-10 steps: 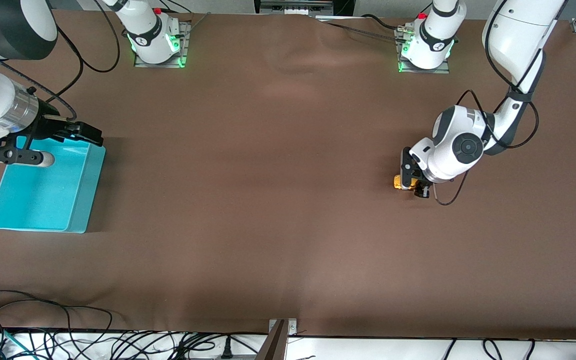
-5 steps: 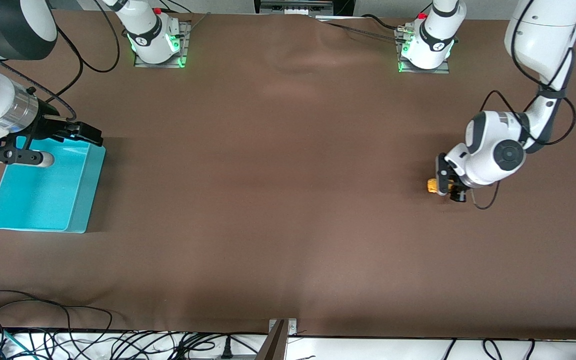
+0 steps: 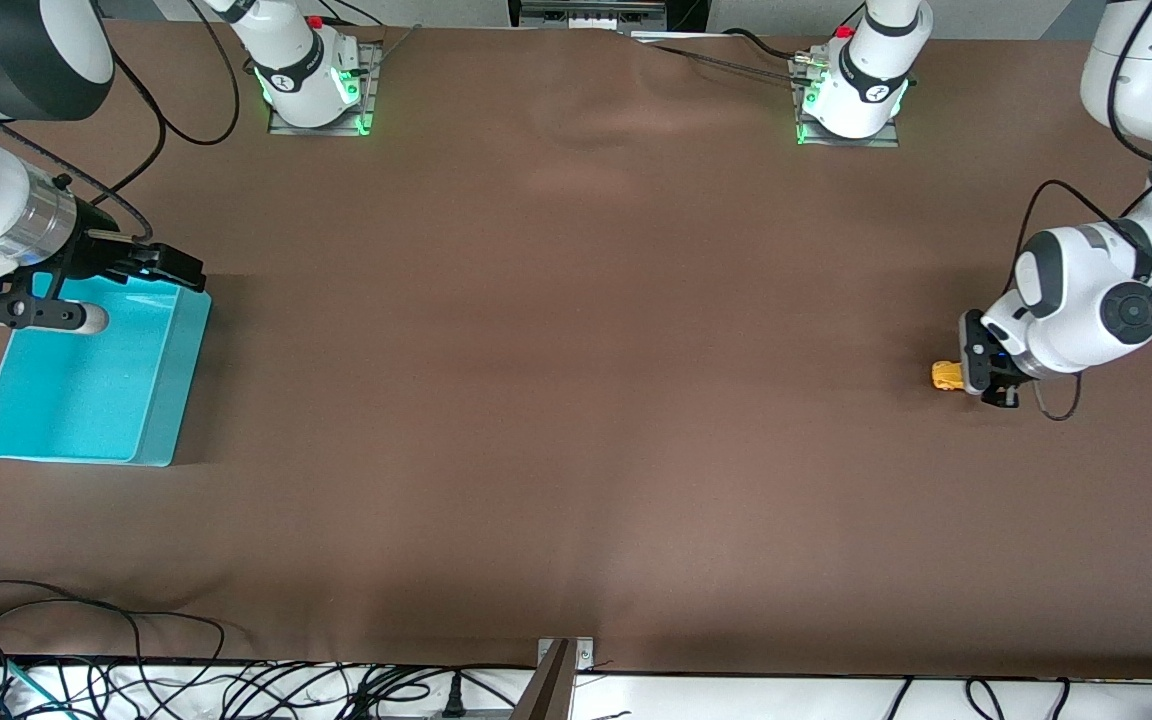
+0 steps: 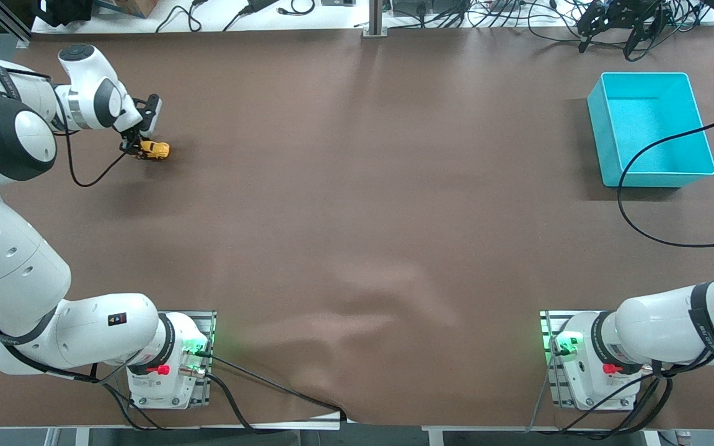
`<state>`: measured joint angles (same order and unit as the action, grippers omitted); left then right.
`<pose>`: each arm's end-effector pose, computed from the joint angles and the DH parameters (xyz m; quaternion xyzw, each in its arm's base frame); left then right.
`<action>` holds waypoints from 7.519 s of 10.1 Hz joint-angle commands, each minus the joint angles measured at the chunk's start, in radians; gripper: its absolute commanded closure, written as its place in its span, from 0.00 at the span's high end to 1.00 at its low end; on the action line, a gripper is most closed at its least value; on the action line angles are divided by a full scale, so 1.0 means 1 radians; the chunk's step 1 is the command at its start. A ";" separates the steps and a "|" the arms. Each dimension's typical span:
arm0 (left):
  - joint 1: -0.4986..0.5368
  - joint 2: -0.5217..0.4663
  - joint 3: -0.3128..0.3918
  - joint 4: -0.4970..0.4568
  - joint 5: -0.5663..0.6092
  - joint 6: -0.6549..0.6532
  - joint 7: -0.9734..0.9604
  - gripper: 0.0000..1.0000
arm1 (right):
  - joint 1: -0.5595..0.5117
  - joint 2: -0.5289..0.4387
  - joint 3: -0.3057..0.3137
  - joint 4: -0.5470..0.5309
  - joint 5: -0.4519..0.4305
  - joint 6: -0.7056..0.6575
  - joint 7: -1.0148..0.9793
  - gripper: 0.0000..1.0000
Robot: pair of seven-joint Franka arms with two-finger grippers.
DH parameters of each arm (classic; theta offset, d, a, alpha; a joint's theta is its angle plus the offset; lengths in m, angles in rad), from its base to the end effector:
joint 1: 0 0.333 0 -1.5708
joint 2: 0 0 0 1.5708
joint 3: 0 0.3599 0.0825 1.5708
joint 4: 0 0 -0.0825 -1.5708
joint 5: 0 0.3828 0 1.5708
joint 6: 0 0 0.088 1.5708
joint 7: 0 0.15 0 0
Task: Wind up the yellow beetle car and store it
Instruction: 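Drag the held car backward along the table with the left gripper, then roll the car back and forth on the table with the left gripper, then open the left gripper to release the car rolling toward the bin, then raise the left gripper away while the right gripper reaches the car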
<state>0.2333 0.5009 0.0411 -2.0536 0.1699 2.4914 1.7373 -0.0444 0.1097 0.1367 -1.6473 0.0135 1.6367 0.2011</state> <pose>0.5811 0.1672 0.1813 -0.6930 0.7178 0.0670 0.0048 0.5797 0.0521 0.5330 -0.9966 0.0551 0.0610 0.0053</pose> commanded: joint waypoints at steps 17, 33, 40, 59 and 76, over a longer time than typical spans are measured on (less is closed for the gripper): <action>0.002 0.057 -0.245 0.156 -0.104 -0.218 -0.243 0.05 | 0.005 0.004 0.000 0.015 -0.015 -0.020 0.006 1.00; 0.221 0.177 -0.227 0.187 0.191 -0.207 -0.095 0.06 | 0.005 0.005 0.000 0.015 -0.015 -0.020 0.003 1.00; 0.253 0.179 -0.217 0.210 0.210 -0.207 -0.041 0.06 | 0.005 0.005 0.000 0.015 -0.014 -0.020 0.003 1.00; 0.196 0.120 -0.349 0.539 0.089 -0.672 -0.111 1.00 | 0.005 0.005 0.001 0.011 -0.014 -0.021 0.003 1.00; 0.150 0.018 -0.398 0.639 0.019 -0.851 -0.477 1.00 | 0.011 0.067 0.000 0.009 -0.056 0.031 -0.309 1.00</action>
<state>0.3888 0.5702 -0.3352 -1.4107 0.2102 1.6831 1.3546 -0.0374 0.1525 0.1361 -1.6481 -0.0102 1.6555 0.0085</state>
